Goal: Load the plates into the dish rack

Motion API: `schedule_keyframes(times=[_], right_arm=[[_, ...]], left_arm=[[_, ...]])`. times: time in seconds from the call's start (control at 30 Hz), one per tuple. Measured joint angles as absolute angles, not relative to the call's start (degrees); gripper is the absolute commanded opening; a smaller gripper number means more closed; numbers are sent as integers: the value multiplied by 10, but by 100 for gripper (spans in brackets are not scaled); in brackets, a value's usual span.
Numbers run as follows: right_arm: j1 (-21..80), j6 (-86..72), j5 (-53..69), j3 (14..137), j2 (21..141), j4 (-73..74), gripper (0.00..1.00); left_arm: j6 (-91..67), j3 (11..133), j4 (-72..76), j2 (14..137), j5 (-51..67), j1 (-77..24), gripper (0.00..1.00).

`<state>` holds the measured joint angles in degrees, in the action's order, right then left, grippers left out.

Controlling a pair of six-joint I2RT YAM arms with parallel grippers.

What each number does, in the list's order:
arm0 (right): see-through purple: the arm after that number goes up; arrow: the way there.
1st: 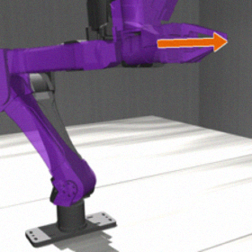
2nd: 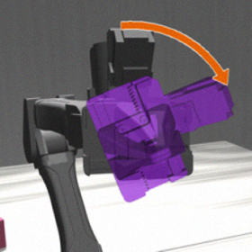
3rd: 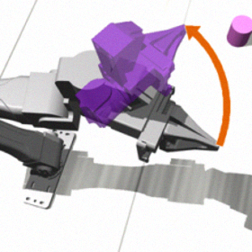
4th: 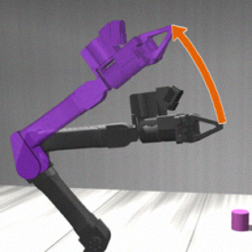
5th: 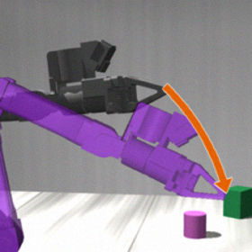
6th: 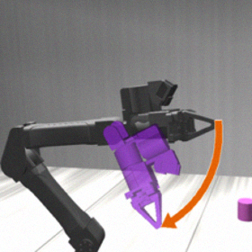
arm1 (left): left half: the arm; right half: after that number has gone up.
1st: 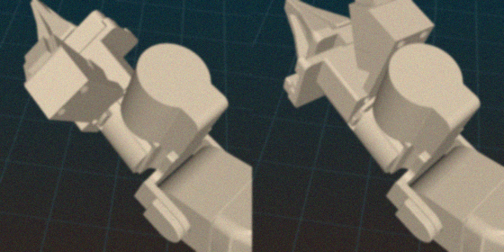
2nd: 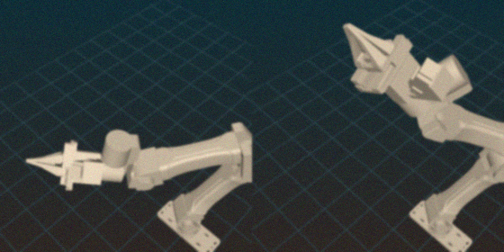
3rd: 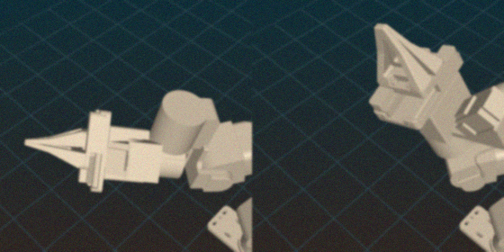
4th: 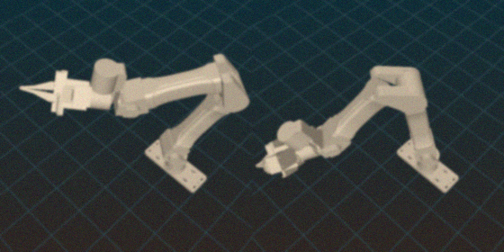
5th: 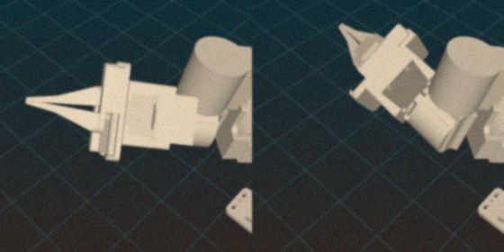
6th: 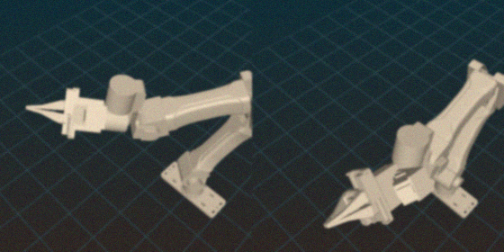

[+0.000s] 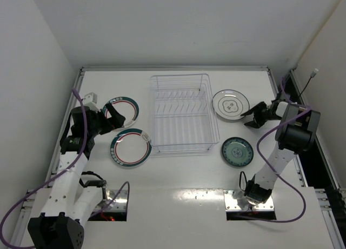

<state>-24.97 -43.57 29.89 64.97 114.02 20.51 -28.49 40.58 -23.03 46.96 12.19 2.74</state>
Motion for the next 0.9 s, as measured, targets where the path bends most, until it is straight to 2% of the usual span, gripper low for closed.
schedule_keyframes(times=[0.1, 0.2, 0.33, 0.37, 0.47, 0.6, 0.9], right_arm=[[-248, -438, 302, 664, 1151, 211, 49], [-238, -441, 301, 695, 1174, 215, 35], [-220, -444, 300, 726, 1206, 217, 3], [-218, -445, 306, 727, 1210, 215, 0], [-216, -446, 324, 732, 1209, 213, 0], [-210, -436, 282, 722, 1172, 221, 0], [-128, -381, -30, 717, 829, 299, 0]], left_arm=[[-285, 406, -230, 473, 122, 27, 100], [-285, 406, -230, 475, 121, 27, 100], [-285, 406, -230, 475, 119, 27, 100], [-285, 406, -230, 475, 119, 27, 100], [-285, 406, -231, 475, 114, 27, 100], [-285, 406, -231, 479, 106, 27, 100], [-285, 406, -232, 481, 100, 27, 100]])
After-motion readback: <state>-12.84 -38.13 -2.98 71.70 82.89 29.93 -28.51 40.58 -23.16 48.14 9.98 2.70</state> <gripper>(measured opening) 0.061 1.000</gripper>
